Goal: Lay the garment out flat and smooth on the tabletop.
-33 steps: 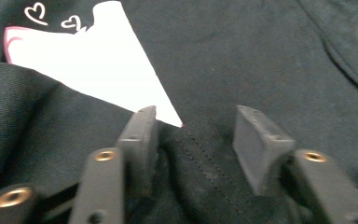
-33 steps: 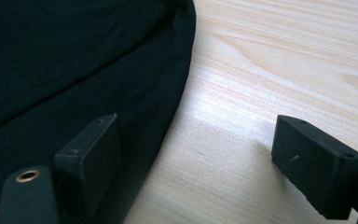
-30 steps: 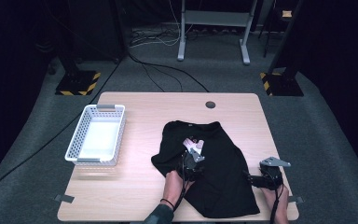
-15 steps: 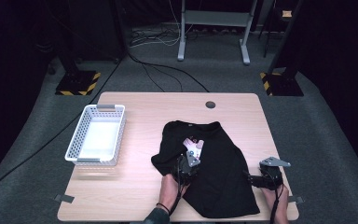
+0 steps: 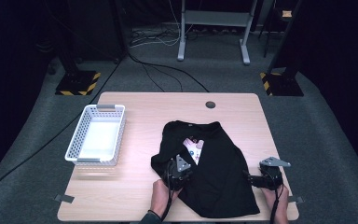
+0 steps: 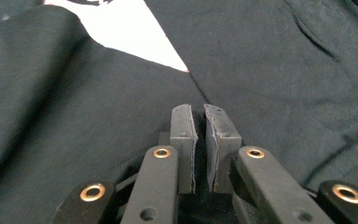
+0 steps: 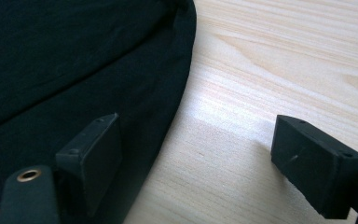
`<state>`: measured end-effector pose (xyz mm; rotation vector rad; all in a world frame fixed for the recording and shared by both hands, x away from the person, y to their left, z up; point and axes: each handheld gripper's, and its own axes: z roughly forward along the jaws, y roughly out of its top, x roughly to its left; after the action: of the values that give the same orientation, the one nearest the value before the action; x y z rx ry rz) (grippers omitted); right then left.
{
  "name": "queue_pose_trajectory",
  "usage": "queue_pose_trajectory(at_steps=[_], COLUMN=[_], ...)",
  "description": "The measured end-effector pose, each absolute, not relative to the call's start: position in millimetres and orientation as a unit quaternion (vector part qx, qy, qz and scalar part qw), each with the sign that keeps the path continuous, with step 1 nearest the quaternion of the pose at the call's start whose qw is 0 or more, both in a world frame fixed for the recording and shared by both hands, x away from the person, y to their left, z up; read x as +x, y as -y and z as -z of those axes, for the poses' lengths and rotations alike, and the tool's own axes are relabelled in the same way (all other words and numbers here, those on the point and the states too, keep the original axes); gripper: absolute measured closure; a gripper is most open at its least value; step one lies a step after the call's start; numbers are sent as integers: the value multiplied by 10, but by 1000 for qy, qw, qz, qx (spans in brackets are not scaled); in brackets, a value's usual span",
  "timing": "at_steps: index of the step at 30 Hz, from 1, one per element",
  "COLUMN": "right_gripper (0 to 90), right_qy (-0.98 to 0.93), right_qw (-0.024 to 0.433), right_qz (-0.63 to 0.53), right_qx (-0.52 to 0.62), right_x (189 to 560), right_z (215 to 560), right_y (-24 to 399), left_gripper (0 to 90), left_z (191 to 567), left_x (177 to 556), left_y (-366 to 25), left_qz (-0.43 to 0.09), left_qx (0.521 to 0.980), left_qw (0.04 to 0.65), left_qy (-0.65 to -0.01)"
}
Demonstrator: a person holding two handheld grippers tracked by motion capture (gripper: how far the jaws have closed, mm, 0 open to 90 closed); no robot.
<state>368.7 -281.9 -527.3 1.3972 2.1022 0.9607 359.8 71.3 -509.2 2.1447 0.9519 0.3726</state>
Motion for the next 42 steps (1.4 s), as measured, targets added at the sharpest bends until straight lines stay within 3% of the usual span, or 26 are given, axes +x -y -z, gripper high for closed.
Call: queue_pose_trajectory(at_steps=[23, 42], right_gripper=[158, 158], right_qy=[-760, -760], right_qw=[219, 219], right_qz=[-347, -347], right_qx=[504, 504], right_x=[3687, 3687], right_z=[5273, 5273], right_y=[2819, 2818], left_gripper=[827, 825], left_z=[5128, 5148], left_x=[3196, 2914], left_y=[-1210, -1360], left_qz=[-156, -164], left_qx=[819, 816], left_qw=[400, 408], left_qy=[-380, -376])
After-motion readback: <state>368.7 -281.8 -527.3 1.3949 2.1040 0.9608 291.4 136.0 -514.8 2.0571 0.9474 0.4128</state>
